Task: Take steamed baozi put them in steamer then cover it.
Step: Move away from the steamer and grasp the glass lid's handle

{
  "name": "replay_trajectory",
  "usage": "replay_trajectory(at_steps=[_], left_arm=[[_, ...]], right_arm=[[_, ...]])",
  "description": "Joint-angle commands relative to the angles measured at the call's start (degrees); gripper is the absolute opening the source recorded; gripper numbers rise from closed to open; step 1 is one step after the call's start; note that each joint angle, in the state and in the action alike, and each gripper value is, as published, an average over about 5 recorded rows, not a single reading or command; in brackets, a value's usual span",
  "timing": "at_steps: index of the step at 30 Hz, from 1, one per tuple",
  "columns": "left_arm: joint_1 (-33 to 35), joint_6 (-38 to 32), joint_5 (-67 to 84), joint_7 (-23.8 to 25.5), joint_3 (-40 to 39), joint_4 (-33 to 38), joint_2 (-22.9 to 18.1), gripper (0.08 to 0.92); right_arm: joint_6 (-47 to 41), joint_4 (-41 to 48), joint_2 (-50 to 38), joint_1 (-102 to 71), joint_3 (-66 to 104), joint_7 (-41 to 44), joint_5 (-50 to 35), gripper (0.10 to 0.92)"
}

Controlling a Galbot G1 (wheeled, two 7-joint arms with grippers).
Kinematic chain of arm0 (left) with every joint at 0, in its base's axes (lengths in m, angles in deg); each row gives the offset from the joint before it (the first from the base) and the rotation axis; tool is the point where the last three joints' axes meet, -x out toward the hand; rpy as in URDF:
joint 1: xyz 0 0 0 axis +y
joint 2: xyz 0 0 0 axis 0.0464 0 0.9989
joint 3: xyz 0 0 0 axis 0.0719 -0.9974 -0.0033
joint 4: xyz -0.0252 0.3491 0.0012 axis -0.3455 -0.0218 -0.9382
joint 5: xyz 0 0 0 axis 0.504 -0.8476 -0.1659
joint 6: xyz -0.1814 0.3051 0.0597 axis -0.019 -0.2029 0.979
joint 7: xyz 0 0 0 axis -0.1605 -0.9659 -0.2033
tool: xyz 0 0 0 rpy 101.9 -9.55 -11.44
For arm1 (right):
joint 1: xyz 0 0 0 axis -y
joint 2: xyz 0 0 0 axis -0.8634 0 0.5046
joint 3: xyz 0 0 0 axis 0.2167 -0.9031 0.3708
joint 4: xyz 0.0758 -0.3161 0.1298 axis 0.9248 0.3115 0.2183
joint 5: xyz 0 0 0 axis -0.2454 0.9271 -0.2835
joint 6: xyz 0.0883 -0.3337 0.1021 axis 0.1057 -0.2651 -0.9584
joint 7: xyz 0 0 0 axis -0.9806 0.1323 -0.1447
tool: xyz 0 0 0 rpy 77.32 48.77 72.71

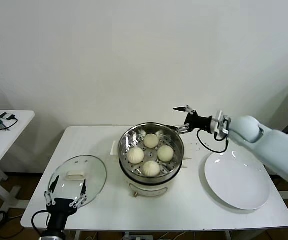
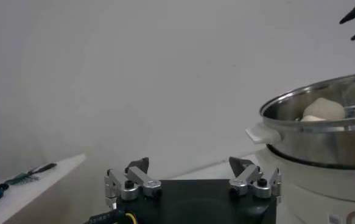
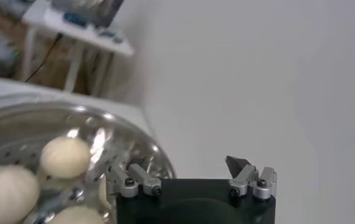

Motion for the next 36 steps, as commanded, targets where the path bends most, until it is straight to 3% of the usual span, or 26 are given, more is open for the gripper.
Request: replay_trajectory(at_steps=[1,9,14,18,26,36], left_arm=[[-0.18,0.28,-7.87,0.27,0.74,0.75,-0.33,0.823],[-4.53,2.18,-38.79,0.28,3.01,-1.73,2.76,0.823],[-5.81,4.43,-65.15,1.34,2.59,-4.13,4.05,0.823],[-8.18,4.73,-77.73,1.29,1.18,-8.25,4.11,0.823],[-16.21,3.07,-83.41,-3.74,1.38,-22.27,3.13,0.823],[-22.56,1.22,-80.33,-6.07,0.98,-31.72,2.76,0.823]], right_arm=[[5.92,-4.99,4.13,-40.55,43.11,-6.78,4.38,0.823],[2.88,-11.85,15.97,-57.69,61.61,-8.66,8.09,0.823],[1.97,-14.6,20.08,-63.13,66.6,-9.44,9.55,0.823],[2.17,-14.84,22.2,-65.63,67.85,-9.41,11.0,0.823],[2.82,-12.71,23.64,-68.04,69.64,-9.65,11.91,0.823],[3.77,-10.83,22.95,-69.8,70.78,-9.59,12.62,0.823]])
